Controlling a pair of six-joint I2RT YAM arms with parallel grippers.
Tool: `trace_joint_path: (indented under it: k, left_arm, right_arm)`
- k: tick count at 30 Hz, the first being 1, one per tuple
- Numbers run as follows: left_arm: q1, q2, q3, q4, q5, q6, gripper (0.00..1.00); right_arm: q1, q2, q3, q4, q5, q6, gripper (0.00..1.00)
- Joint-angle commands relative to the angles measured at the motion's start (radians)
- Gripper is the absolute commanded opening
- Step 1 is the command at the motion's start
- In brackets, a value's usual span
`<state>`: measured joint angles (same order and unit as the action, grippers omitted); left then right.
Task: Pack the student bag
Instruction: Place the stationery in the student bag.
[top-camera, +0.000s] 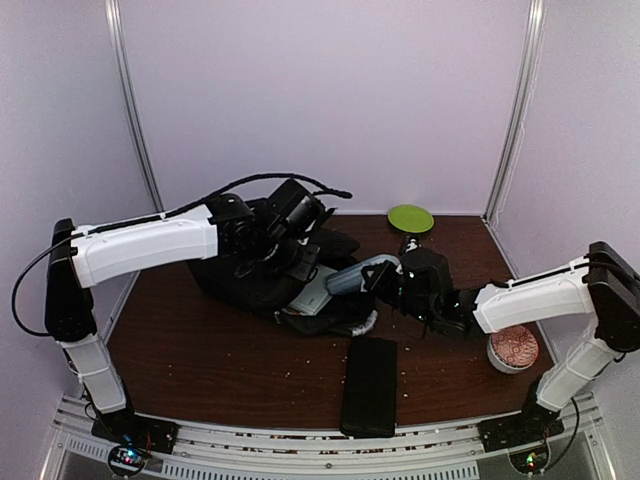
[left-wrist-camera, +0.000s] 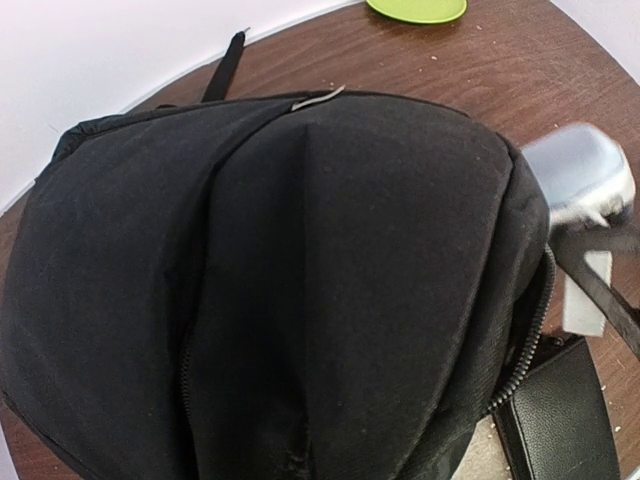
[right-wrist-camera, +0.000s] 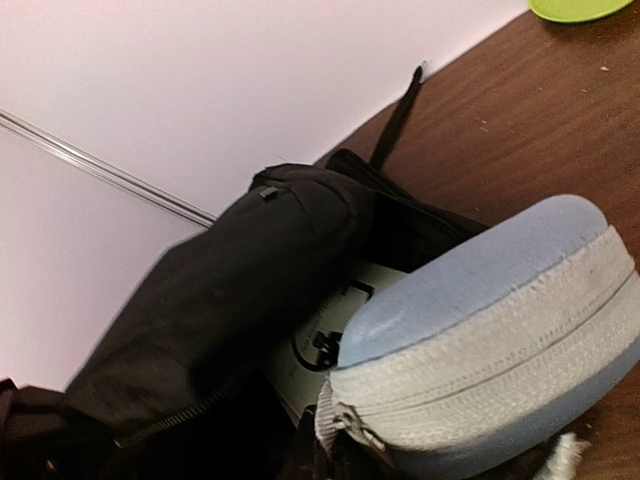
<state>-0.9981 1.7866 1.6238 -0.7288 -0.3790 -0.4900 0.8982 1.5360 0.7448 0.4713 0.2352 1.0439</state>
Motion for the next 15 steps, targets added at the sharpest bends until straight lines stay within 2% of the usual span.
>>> trace_joint_path:
  k: [1, 7, 15]
  left_arm:
    - [-0.016, -0.095, -0.009, 0.152, 0.101, -0.032, 0.0]
    - [-0.012, -0.117, -0.029, 0.166, 0.115, -0.03, 0.0]
    - [0.034, -0.14, -0.081, 0.22, 0.162, -0.055, 0.0]
  right_arm:
    - [-0.022, 0.074, 0.11, 0.212, -0.016, 0.034, 0.0]
    - [-0.031, 0.169, 0.18, 0.282, -0.102, 0.041, 0.0]
    - [-0.031, 0.108, 0.057, 0.465, -0.282, 0.022, 0.0]
